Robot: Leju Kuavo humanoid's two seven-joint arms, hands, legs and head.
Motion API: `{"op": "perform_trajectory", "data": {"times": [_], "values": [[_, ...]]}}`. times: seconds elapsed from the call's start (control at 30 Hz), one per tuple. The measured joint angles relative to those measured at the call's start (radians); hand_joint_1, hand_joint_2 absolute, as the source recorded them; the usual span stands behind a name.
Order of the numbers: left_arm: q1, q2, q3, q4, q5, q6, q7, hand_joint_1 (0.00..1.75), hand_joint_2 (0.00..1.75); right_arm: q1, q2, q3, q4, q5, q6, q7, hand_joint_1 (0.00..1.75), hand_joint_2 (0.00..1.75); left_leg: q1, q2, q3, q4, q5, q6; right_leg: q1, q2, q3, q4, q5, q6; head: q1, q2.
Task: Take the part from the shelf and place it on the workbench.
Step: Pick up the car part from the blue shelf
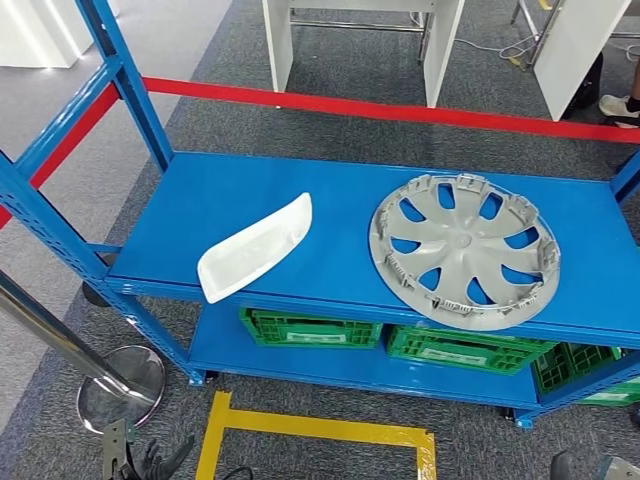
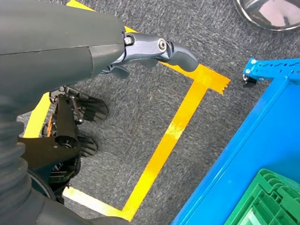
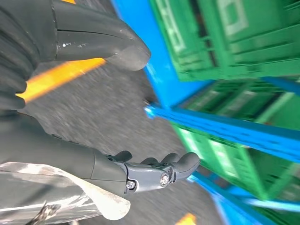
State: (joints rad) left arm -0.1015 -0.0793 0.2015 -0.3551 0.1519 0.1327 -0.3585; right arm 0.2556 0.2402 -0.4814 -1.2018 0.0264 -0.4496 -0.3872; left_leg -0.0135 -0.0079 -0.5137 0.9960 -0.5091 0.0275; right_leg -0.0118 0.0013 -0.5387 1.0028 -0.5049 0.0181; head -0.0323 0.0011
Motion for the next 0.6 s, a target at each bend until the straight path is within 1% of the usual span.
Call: {"op": "perform_trajectory", "data": {"times": [0.4,0.5,0.6], "values": [[-0.010,-0.008,0.040,0.011,-0.027,0.014,-0.011,0.00,1.75,0.115,0.022,-0.005,-0.351,0.298,-0.063,-0.004,0.00,1.75,0.000,0.000,0.000,0.000,0.000,0.000,0.000,0.000,0.000,0.000,0.000,0.000,0.000,0.000],[-0.011,-0.009,0.051,0.014,-0.034,0.016,-0.013,0.00,1.75,0.141,0.026,-0.023,-0.431,0.379,-0.059,-0.006,0.00,1.75,0.000,0.000,0.000,0.000,0.000,0.000,0.000,0.001,0.000,0.000,0.000,0.000,0.000,0.000],[-0.013,-0.010,0.061,0.017,-0.042,0.016,-0.015,0.00,1.75,0.155,0.029,-0.051,-0.509,0.464,-0.032,-0.013,0.00,1.75,0.000,0.001,0.000,0.000,0.000,0.000,0.000,0.001,0.000,0.000,0.000,0.000,0.000,0.000]]}}
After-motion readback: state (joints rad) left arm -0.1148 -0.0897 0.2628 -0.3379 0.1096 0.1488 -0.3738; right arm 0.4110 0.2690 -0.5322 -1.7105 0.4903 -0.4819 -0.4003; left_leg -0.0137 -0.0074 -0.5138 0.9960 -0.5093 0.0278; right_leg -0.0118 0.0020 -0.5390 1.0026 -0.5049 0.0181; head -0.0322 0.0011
